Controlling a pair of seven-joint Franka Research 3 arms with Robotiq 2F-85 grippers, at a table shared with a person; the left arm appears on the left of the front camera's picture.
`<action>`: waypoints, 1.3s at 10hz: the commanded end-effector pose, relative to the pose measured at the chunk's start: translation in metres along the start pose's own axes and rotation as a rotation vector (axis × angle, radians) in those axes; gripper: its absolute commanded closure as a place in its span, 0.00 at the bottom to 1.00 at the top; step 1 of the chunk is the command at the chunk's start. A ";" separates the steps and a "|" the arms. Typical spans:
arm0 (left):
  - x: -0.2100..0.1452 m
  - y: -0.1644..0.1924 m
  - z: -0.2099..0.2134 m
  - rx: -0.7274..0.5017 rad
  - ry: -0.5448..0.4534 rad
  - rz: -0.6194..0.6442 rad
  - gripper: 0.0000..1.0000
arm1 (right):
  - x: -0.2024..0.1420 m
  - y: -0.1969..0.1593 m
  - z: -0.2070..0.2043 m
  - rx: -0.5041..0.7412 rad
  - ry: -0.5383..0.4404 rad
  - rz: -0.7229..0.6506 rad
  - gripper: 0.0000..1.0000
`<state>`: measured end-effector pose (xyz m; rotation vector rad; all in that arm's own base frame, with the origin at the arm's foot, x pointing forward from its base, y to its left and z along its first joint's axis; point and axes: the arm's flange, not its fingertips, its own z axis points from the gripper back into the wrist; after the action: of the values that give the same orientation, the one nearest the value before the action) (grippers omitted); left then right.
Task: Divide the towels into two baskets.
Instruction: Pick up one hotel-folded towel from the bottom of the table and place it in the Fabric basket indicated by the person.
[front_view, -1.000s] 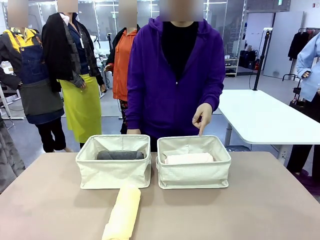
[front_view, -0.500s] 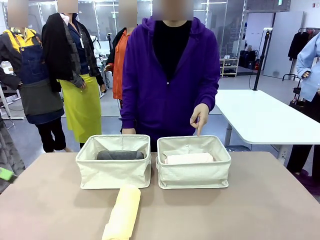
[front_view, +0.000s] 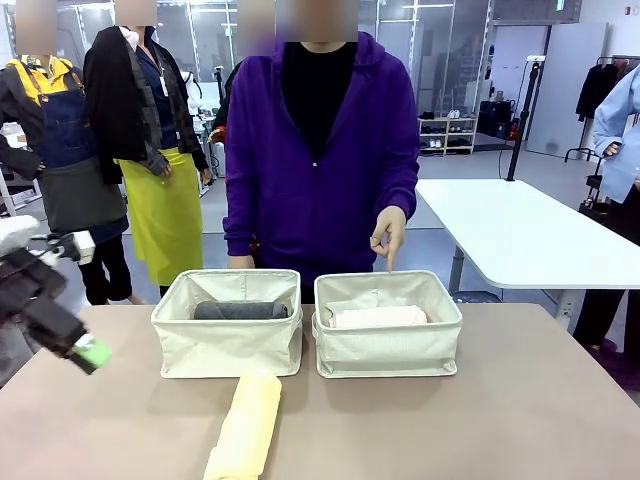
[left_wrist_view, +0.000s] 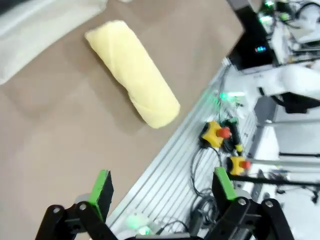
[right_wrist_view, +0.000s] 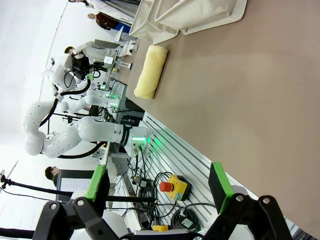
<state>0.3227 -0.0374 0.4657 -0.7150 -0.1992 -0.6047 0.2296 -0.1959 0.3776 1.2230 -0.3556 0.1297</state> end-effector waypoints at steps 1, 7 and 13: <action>0.005 -0.030 -0.048 0.128 0.018 0.061 0.00 | -0.001 0.003 -0.002 0.003 -0.013 0.014 0.00; 0.021 -0.060 -0.153 0.320 0.025 0.216 0.00 | -0.001 0.003 -0.002 0.003 -0.013 0.014 0.00; 0.028 -0.047 -0.214 0.500 0.006 0.332 0.00 | -0.001 0.003 -0.002 0.003 -0.013 0.014 0.00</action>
<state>0.3350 -0.2348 0.3652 -0.2586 -0.1833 -0.2515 0.2297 -0.1961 0.3778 1.2224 -0.3557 0.1298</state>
